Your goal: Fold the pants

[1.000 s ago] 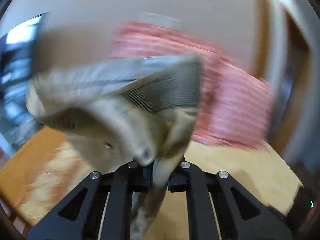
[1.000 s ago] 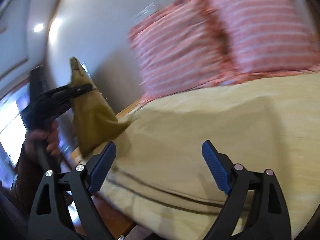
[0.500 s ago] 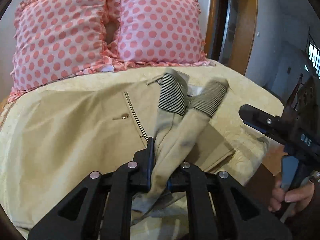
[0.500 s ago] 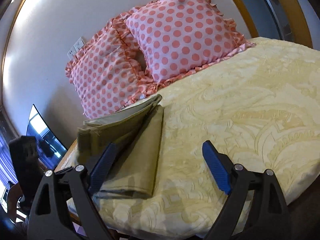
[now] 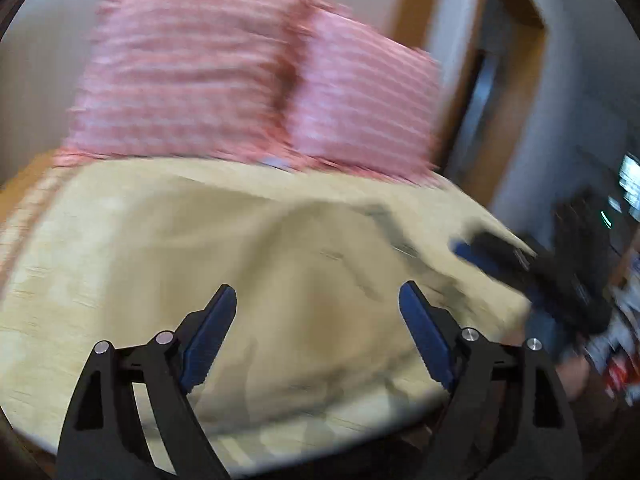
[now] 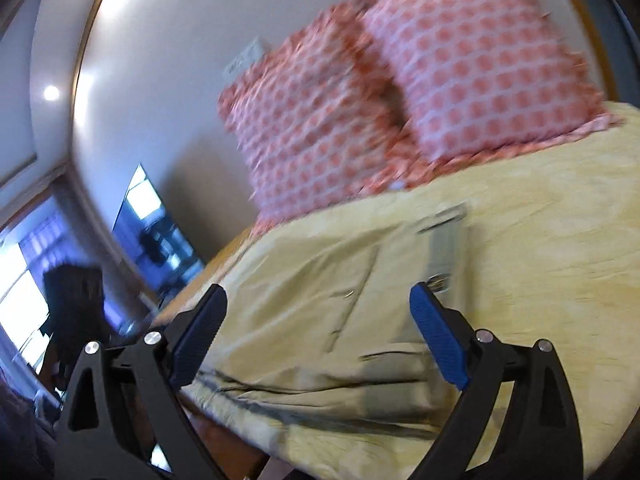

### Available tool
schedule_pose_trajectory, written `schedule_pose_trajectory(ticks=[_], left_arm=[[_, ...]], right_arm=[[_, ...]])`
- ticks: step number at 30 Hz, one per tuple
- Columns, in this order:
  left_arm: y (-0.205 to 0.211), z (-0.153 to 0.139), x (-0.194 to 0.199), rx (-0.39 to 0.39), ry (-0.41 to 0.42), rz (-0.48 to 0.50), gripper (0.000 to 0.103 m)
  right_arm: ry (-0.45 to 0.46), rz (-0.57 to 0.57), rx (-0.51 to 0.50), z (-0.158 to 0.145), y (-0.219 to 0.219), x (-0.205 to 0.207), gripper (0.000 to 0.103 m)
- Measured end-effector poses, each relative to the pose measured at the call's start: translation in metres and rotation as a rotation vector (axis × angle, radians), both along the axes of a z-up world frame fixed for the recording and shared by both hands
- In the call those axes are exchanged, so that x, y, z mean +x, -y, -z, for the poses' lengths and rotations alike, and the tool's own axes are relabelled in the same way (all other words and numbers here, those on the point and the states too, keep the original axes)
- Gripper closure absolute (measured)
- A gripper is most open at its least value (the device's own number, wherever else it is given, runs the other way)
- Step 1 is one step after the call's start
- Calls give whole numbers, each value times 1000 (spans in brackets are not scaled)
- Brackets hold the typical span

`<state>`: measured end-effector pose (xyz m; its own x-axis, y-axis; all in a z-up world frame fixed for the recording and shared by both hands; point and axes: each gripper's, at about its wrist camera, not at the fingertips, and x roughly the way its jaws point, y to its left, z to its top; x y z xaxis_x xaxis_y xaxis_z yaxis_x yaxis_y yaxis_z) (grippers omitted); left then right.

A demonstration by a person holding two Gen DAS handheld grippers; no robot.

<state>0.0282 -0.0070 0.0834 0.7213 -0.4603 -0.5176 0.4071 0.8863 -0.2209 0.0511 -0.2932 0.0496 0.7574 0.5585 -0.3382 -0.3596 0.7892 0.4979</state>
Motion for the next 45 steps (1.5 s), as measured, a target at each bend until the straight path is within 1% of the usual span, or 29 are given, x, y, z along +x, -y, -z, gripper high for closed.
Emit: schedule_pose_trajectory(ticks=[1,3,4,5,6,7,8,9,10,11,12,14,15,17,19,21,22,23,24,25,28,31,32,33,34,35,40,43,45], left_arm=[[-7,2,9,10,-11,-30,19],[-18,20,30,56,-88,-93,19],[-20,26,34,62,-116,-96,19],[-22,40,40,62,-178,-91,19],[-23,47,40,58,-199,-82,20],[-21,48,34,81,-165,-72,20],[-19,47,31,103,-169,-59,20],[-20,44,32,100,-177,-46,20],[-25,40,34,69,-189,-29,20],[-35,34,39,15,-201,-22,20],[-43,28,46,-8,-196,-38,20],[-64,17,59,-22,-167,-106,21],[-73,15,68,-39,-170,-125,21],[-90,16,95,-87,-231,-154,26],[-97,23,120,-124,-308,-139,31],[-93,34,140,-110,-368,-115,38],[-92,37,144,-95,-384,-111,39],[-91,40,147,-88,-394,-101,39],[-90,44,148,-82,-402,-90,39],[-87,46,152,-76,-411,-81,39],[-81,52,155,-74,-418,-48,38],[-78,51,154,-80,-419,-22,38],[-77,52,155,-83,-420,-18,39],[-77,52,155,-92,-423,-13,44],[-78,52,154,-105,-423,-8,65],[-78,52,152,-106,-420,-10,78],[-80,52,148,-97,-397,-23,92],[-78,42,143,-93,-357,-37,97],[-73,27,143,-74,-302,-40,99]], right_arm=[[-23,-10,-7,4,-4,5,10],[-84,-14,-26,13,-10,15,9],[-135,-4,-44,22,-11,20,8],[-172,-8,-51,30,-11,22,8],[-174,-20,-58,35,-11,19,8],[-164,-30,-84,35,-12,14,8],[-172,-45,-126,32,-15,13,8],[-180,-54,-143,30,-15,13,8],[-191,-68,-148,25,-13,15,9],[-191,-67,-129,20,-5,18,9],[-189,-45,-122,17,2,21,9],[-195,29,-116,9,21,40,10],[-206,48,-121,8,28,50,13],[-278,82,-155,15,36,79,36],[-328,77,-176,24,37,96,41],[-357,81,-196,31,39,106,42],[-343,79,-204,31,40,107,43],[-346,76,-217,30,39,108,45],[-344,71,-226,29,38,111,50],[-341,50,-228,29,37,111,59],[-333,22,-260,30,32,109,61],[-340,11,-260,30,33,114,61],[-338,7,-269,29,32,115,66],[-331,0,-287,28,29,115,69],[-313,-19,-299,26,28,113,84],[-305,-39,-284,24,28,112,89],[-330,-63,-208,27,36,116,92],[-307,-68,-188,12,37,115,94],[-283,-79,-168,-2,38,120,95]])
